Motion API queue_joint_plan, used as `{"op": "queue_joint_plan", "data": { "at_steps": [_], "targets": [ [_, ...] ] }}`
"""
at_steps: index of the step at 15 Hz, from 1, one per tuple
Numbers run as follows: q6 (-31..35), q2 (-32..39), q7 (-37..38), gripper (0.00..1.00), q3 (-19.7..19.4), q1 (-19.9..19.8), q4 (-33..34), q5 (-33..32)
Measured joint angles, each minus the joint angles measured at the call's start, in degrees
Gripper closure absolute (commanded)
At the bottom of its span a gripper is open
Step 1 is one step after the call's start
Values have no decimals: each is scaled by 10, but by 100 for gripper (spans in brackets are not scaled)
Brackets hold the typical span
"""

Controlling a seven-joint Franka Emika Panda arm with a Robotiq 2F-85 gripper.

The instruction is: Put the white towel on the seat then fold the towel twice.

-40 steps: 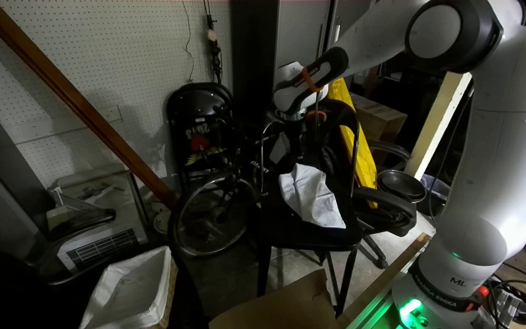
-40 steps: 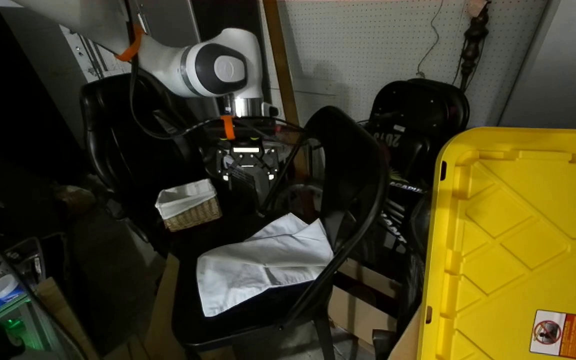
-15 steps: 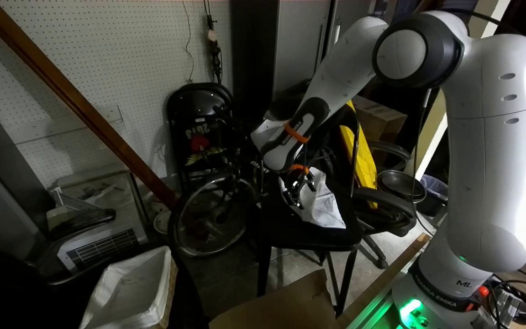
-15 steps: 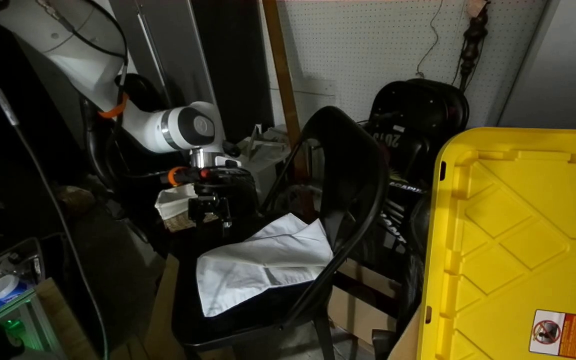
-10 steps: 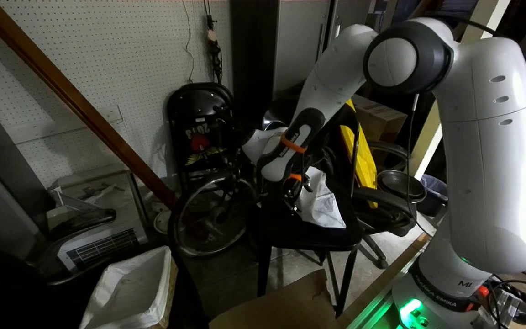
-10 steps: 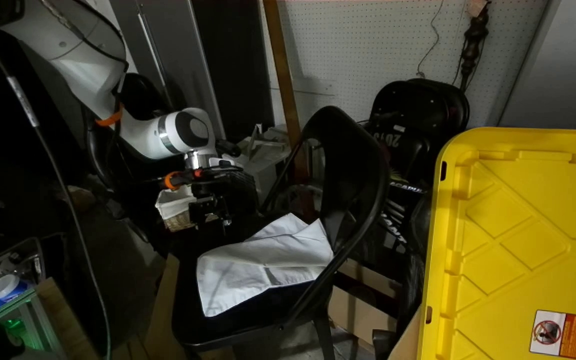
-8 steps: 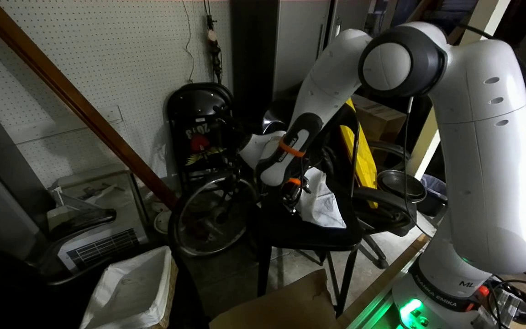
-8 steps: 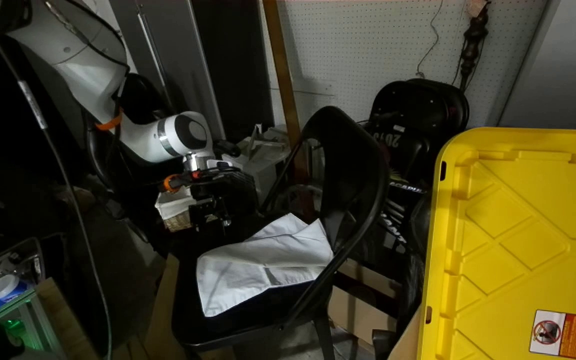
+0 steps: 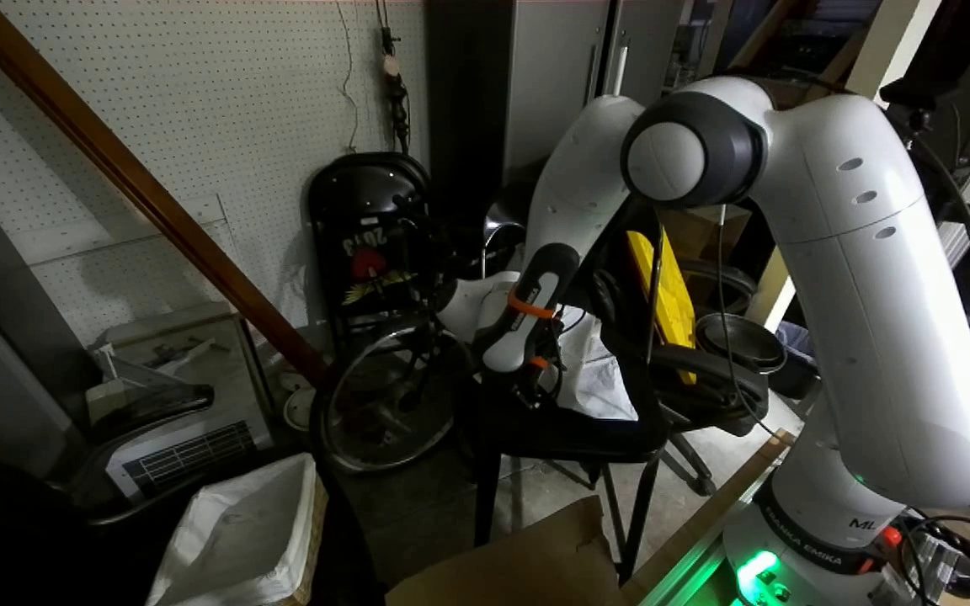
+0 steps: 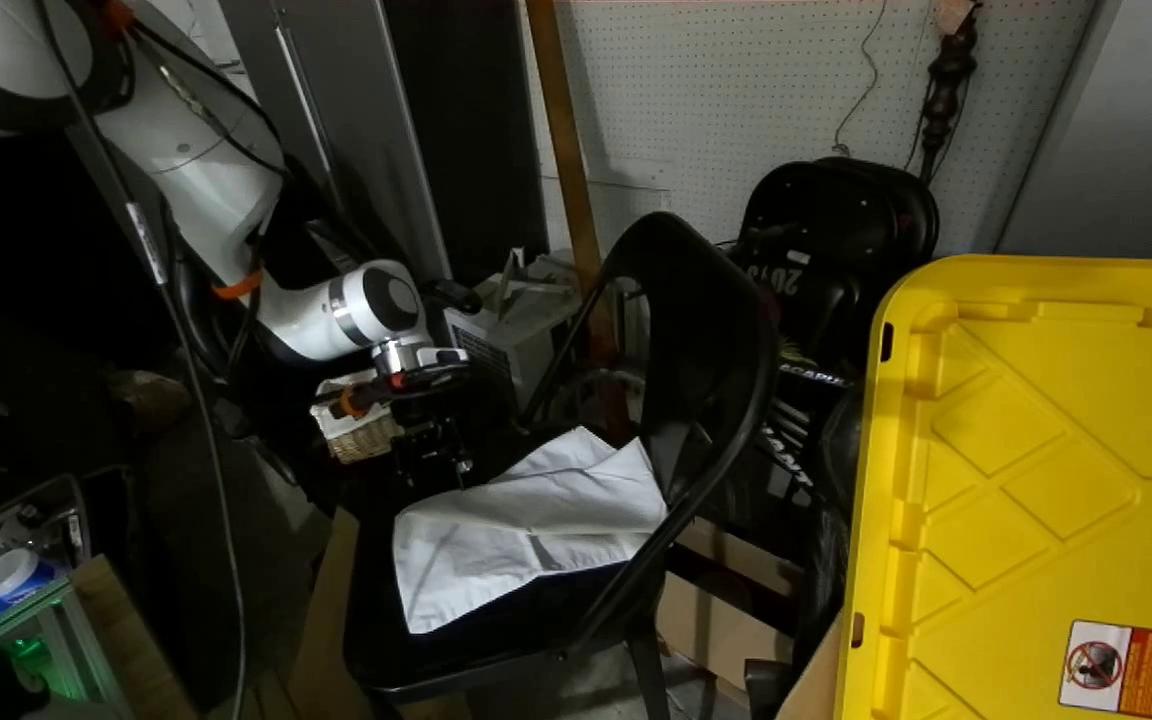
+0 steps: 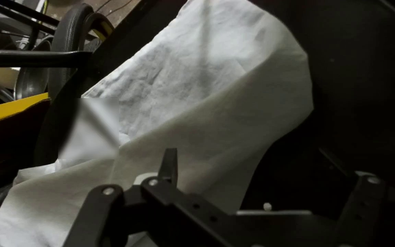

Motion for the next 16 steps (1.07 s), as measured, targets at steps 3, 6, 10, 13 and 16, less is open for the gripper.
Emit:
{"op": "queue_joint_plan", "data": {
  "at_steps": [3, 6, 10, 13, 16],
  "targets": [
    [1, 23, 19, 26, -13, 13, 11, -21],
    [-2, 31, 32, 43, -23, 24, 13, -36],
    [-7, 39, 49, 71, -28, 30, 13, -60],
    [-14, 42, 63, 92, -28, 32, 13, -77],
    [-15, 42, 70, 100, -27, 34, 13, -95]
  ]
}}
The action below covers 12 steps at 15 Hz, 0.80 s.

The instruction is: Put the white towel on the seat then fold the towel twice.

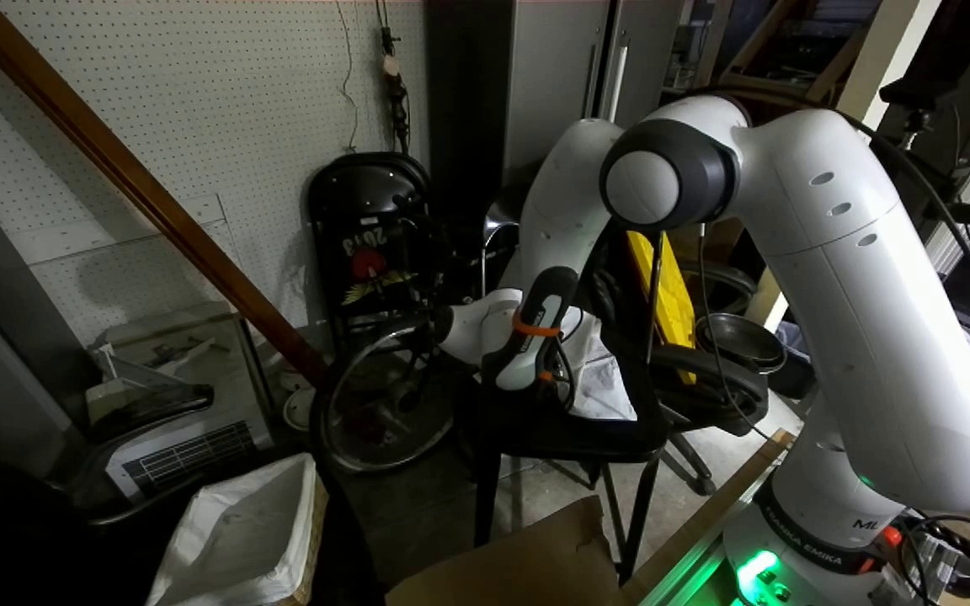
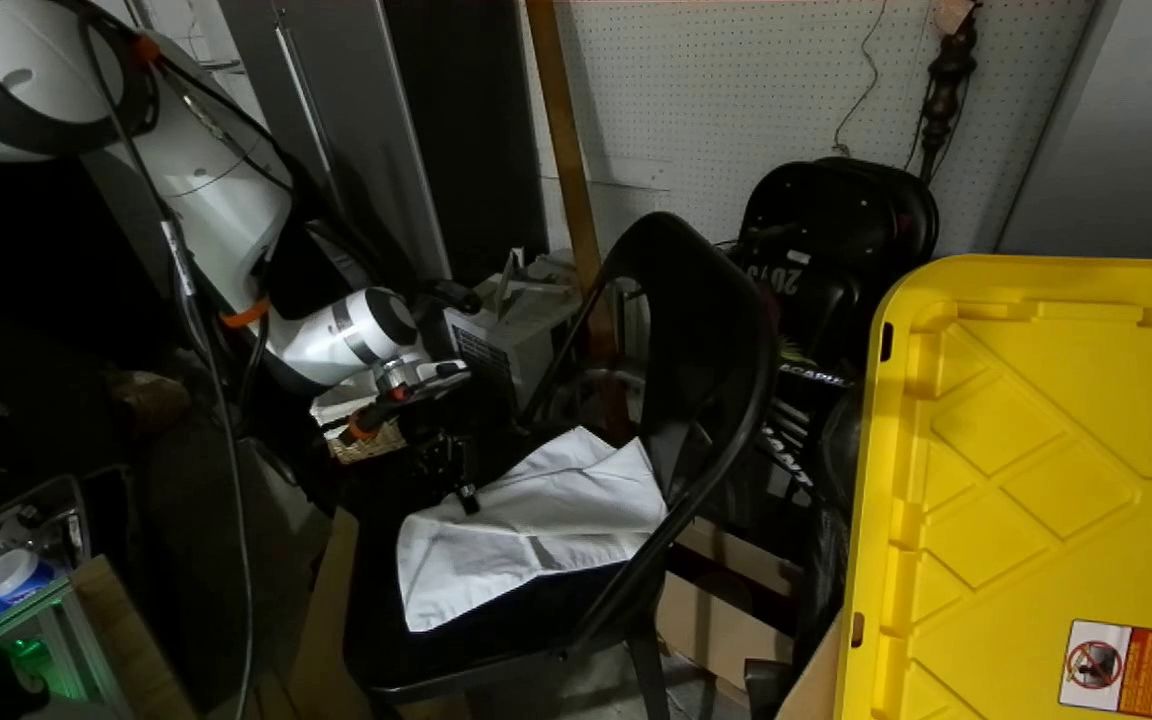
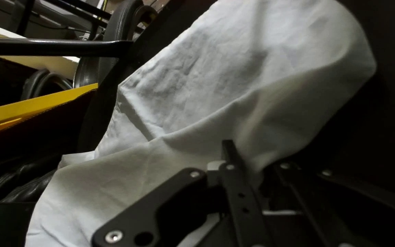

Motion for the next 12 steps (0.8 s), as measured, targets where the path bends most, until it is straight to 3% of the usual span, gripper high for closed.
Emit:
{"op": "queue_joint_plan", "data": {
  "at_steps": [6, 12],
  "targets": [
    [1, -13, -28, 99, 30, -1, -2, -7],
    [0, -76, -137, 99, 91, -7, -43, 9]
  ]
}}
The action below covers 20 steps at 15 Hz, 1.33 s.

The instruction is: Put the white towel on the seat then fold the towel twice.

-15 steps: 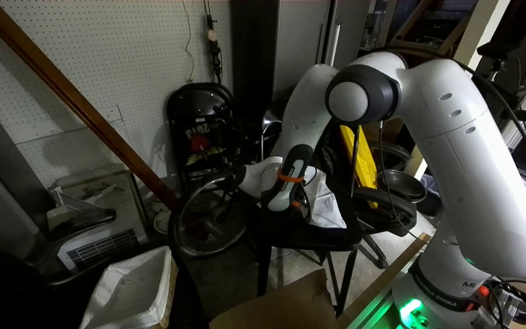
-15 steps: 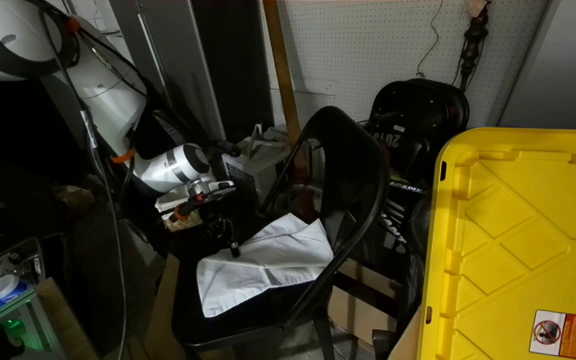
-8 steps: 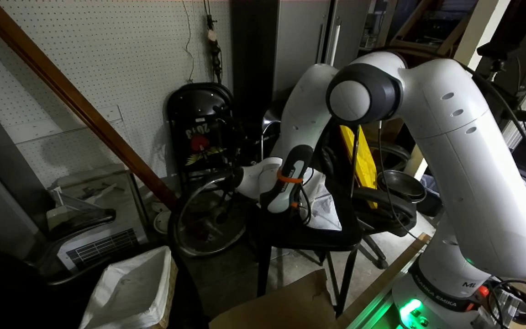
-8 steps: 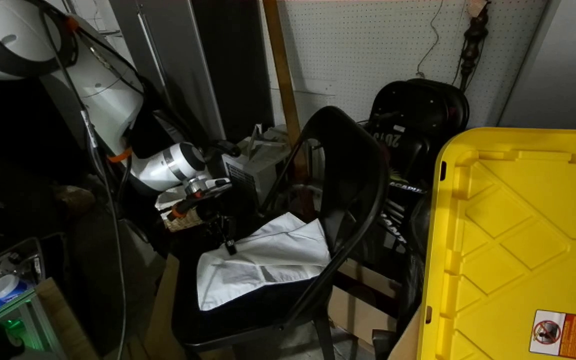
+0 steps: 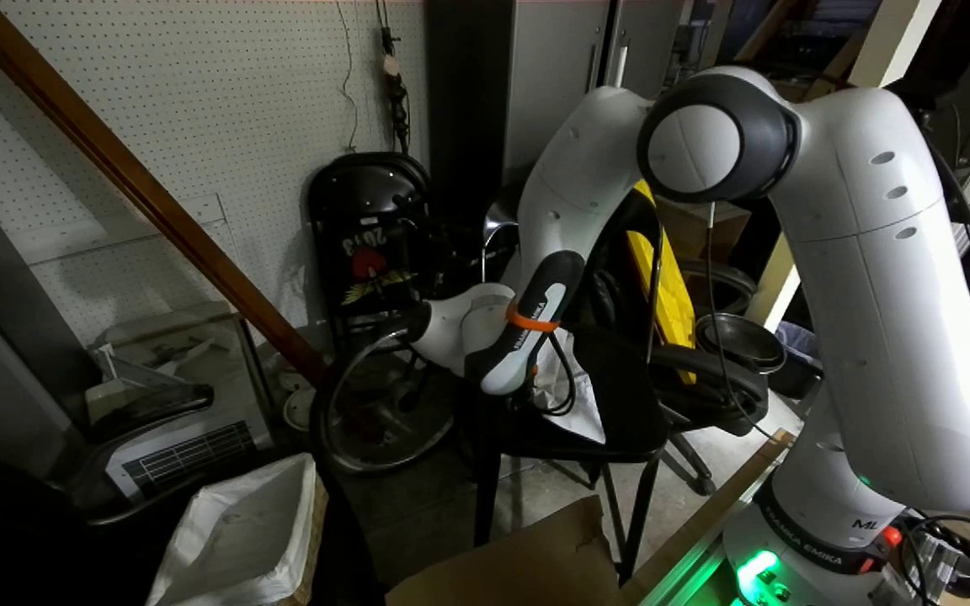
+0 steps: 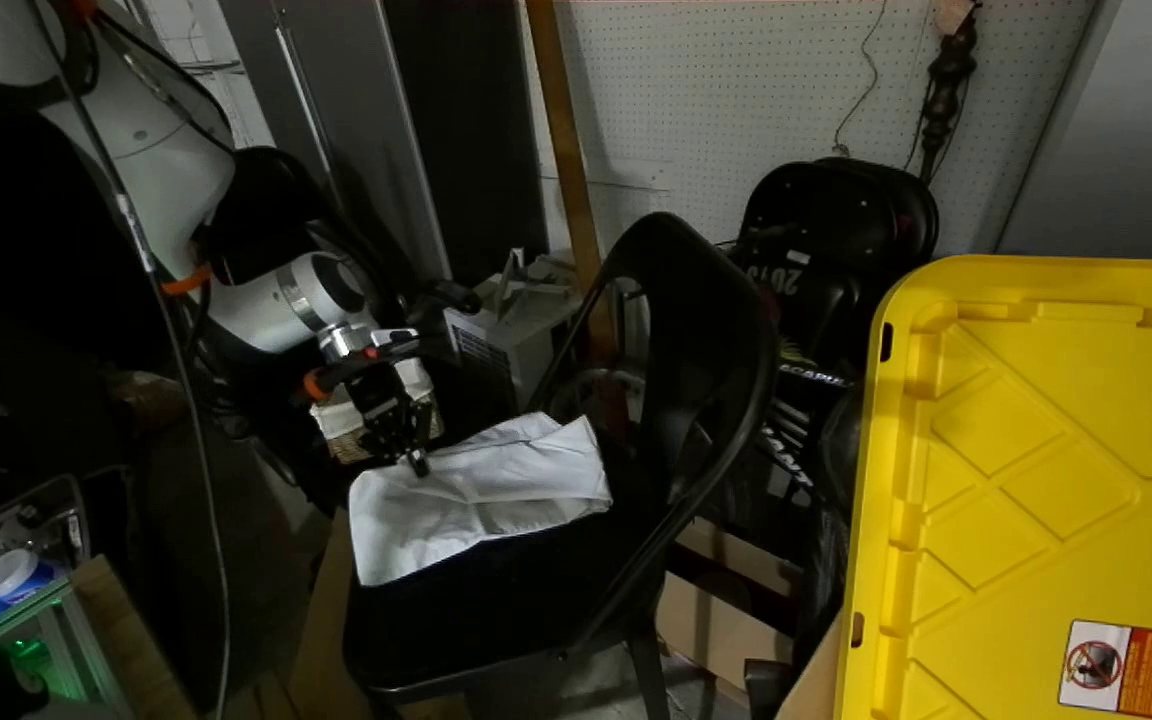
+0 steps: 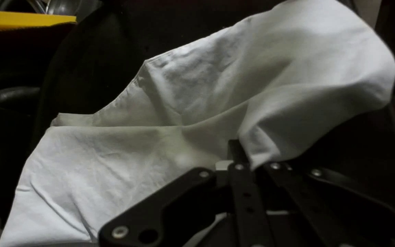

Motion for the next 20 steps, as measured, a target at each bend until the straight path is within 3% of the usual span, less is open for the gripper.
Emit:
{"op": "queue_joint_plan", "data": {
  "at_steps": [7, 12, 15, 20],
  "targets": [
    [-4, -82, -206, 99, 61, -36, -82, 97],
    [-99, -122, -315, 99, 56, -66, -98, 148],
    [-138, -139, -319, 99, 29, -75, -90, 108],
    [-146, -116, -337, 99, 4, -87, -44, -19]
  ]
}}
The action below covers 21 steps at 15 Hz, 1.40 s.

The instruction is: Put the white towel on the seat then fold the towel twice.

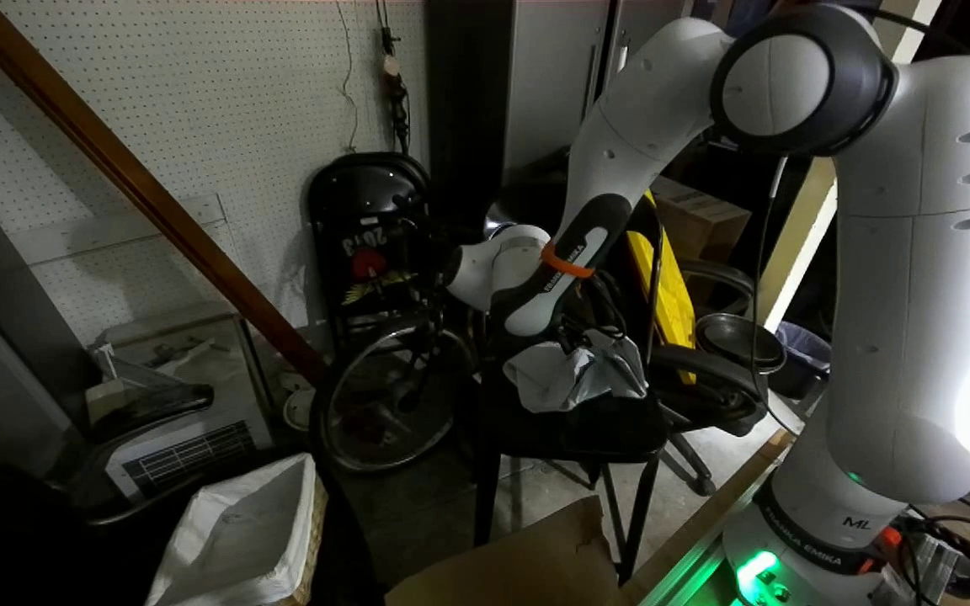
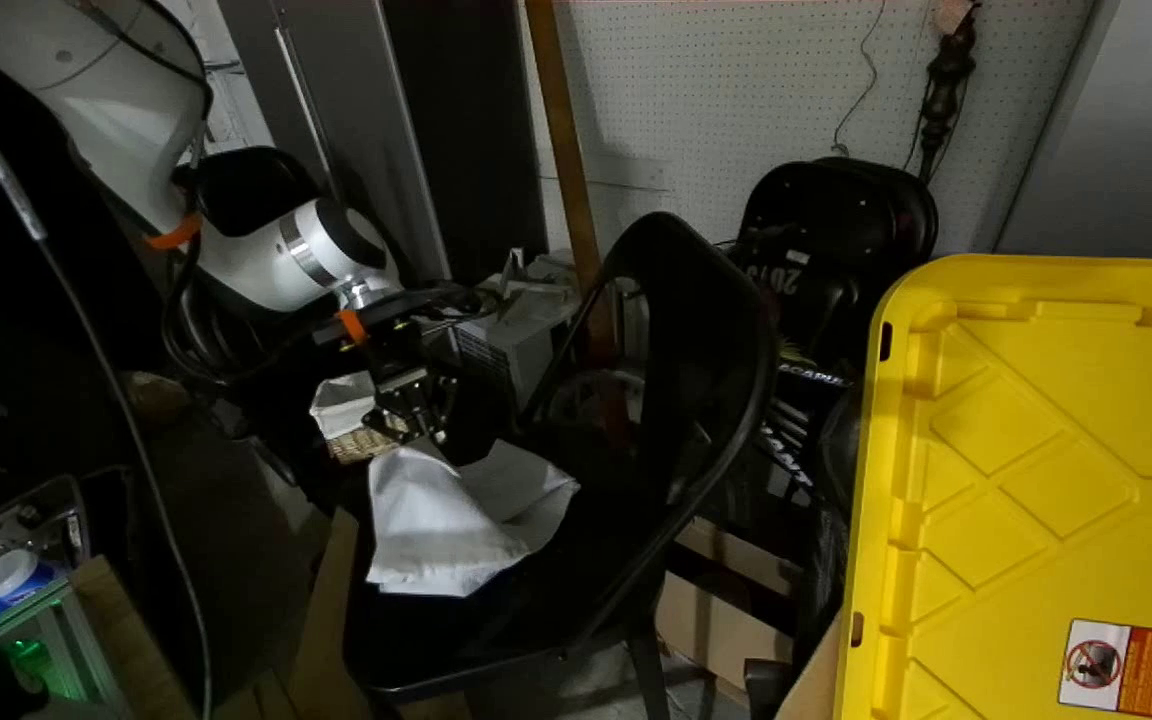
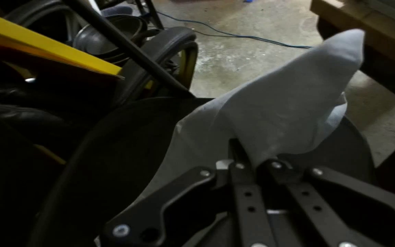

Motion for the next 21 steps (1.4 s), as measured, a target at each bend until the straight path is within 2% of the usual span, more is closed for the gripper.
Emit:
{"op": "queue_joint_plan", "data": {
  "at_steps": [3, 7, 12, 13, 15, 21],
  "targets": [
    [25, 33, -9, 99, -3, -6, 32, -76],
    [107, 85, -12, 99, -2, -15, 75, -151],
    [248, 144, -27, 99, 2, -29, 119, -173],
    [270, 154, -35, 69, 3, -31, 124, -173],
    [301, 168, -53, 63, 4, -36, 129, -173],
    [351, 164, -92, 21, 13, -54, 119, -165]
  ]
}}
